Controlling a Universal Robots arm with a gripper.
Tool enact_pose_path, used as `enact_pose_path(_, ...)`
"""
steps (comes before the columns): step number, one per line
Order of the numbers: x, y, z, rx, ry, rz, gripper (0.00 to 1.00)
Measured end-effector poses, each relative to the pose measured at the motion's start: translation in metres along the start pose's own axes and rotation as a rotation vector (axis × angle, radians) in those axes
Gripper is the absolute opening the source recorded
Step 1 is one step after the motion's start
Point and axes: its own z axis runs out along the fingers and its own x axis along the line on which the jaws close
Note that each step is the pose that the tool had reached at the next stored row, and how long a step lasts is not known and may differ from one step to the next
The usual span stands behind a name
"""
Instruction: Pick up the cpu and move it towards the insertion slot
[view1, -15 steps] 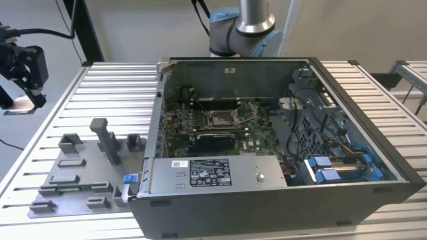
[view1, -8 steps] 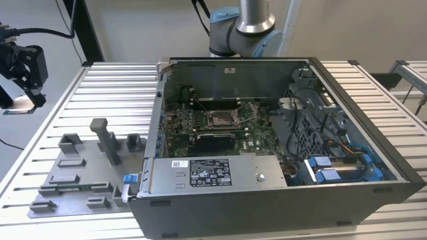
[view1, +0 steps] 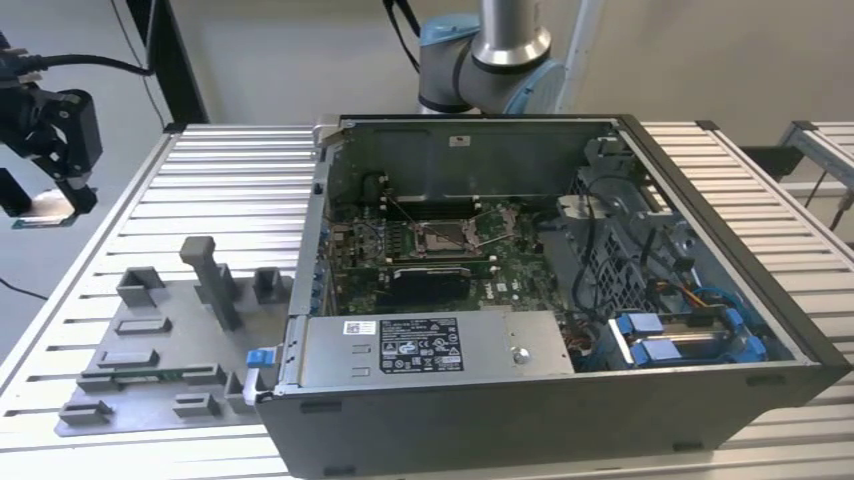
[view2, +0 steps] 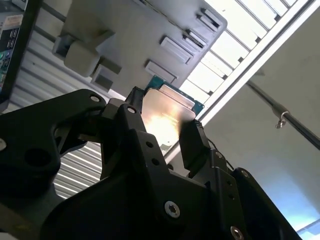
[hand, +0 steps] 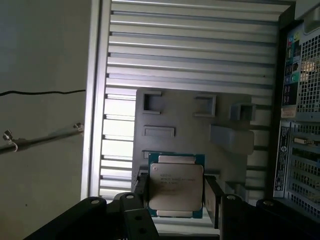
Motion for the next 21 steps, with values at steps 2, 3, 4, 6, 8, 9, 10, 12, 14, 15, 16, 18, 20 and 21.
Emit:
enact_pose_path(2,-0.004,-0.0002,-0.0002,0.0,0.0,0.0,0.0)
enact_pose_path(3,-0.0064,-0.0003,-0.0004,0.0,0.0001,0.0,0.0)
enact_pose_path(4,-0.0084,-0.0004,-0.0005,-0.0001,0.0,0.0,0.0)
enact_pose_path(6,-0.0116,-0.0006,-0.0007,0.0,0.0001,0.0,0.0)
enact_pose_path(8,-0.0131,-0.0006,-0.0011,0.0,0.0002,0.0,0.0)
enact_pose_path(9,-0.0132,-0.0006,-0.0012,0.0,0.0,0.0,0.0)
enact_pose_path(10,-0.0132,-0.0006,-0.0012,-0.0002,-0.0001,0.0,0.0)
enact_pose_path(12,-0.0133,-0.0006,-0.0016,0.0,0.0001,0.0,0.0)
enact_pose_path(14,-0.0133,-0.0006,-0.0019,0.0,0.0,0.0,0.0)
enact_pose_path(15,-0.0133,-0.0006,-0.002,-0.0001,0.0,0.0,0.0)
enact_pose_path(16,-0.0148,-0.0007,-0.0027,0.0002,0.0003,0.0,0.0)
enact_pose_path(18,-0.0209,-0.001,-0.003,0.0,0.0002,0.0,0.0)
enact_pose_path(20,-0.0254,-0.0012,-0.0032,0.0,0.0001,0.0,0.0)
enact_pose_path(21,-0.0278,-0.0013,-0.0034,0.0,0.0002,0.0,0.0)
